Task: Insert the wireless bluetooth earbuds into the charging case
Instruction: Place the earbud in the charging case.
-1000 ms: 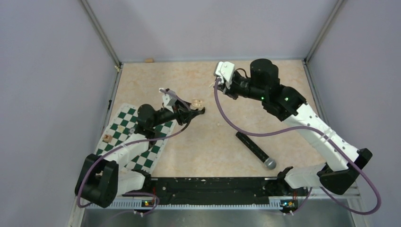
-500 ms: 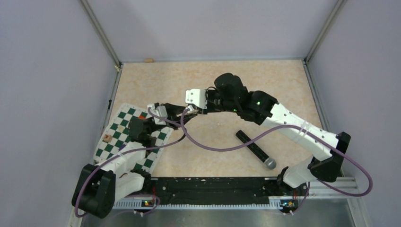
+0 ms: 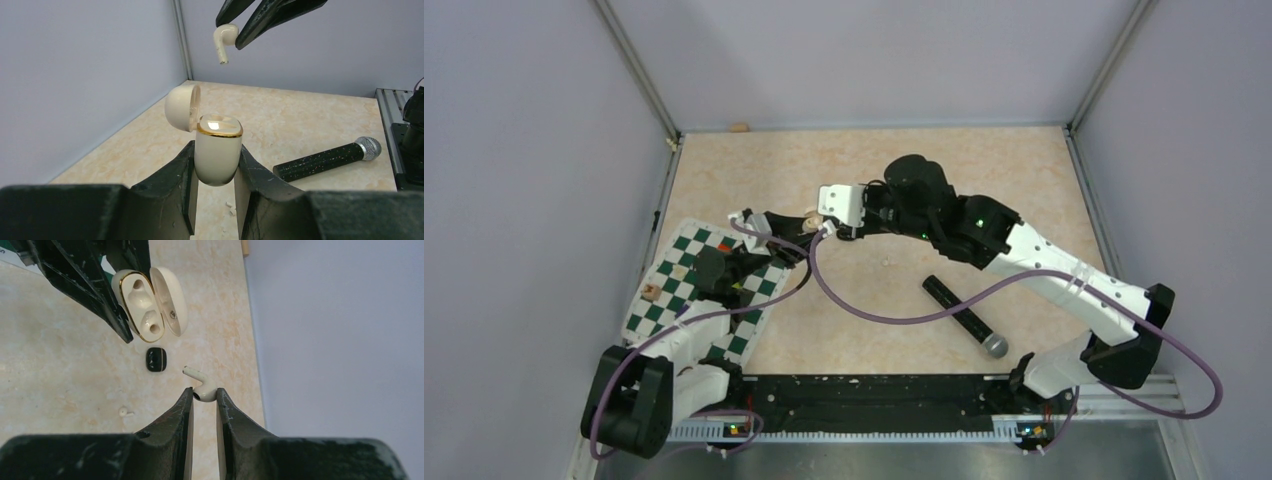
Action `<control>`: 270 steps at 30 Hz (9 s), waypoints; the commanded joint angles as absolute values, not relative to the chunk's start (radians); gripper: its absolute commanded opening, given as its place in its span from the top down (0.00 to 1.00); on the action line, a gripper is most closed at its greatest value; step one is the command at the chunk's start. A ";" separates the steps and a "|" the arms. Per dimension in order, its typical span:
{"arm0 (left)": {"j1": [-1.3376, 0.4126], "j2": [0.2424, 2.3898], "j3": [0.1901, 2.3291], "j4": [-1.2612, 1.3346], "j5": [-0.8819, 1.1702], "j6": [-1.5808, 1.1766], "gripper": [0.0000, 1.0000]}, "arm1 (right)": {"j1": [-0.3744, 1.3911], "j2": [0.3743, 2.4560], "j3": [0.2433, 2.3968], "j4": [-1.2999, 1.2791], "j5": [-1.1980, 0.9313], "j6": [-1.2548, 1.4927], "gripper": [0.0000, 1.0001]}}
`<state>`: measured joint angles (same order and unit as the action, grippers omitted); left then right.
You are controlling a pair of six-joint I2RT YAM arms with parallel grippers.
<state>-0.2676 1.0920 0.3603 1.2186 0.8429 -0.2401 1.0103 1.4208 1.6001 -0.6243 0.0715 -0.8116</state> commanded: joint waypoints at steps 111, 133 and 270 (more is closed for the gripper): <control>-0.229 1.075 0.390 1.214 0.854 -0.320 0.99 | 1.178 1.512 1.533 -0.452 0.248 -0.781 0.85; -0.223 1.071 0.392 1.220 0.845 -0.346 0.99 | 1.180 1.532 1.577 -0.489 0.187 -0.738 0.82; -0.195 1.035 0.446 1.290 1.031 -0.573 0.98 | 1.040 1.597 1.911 -0.604 -0.114 -0.471 0.26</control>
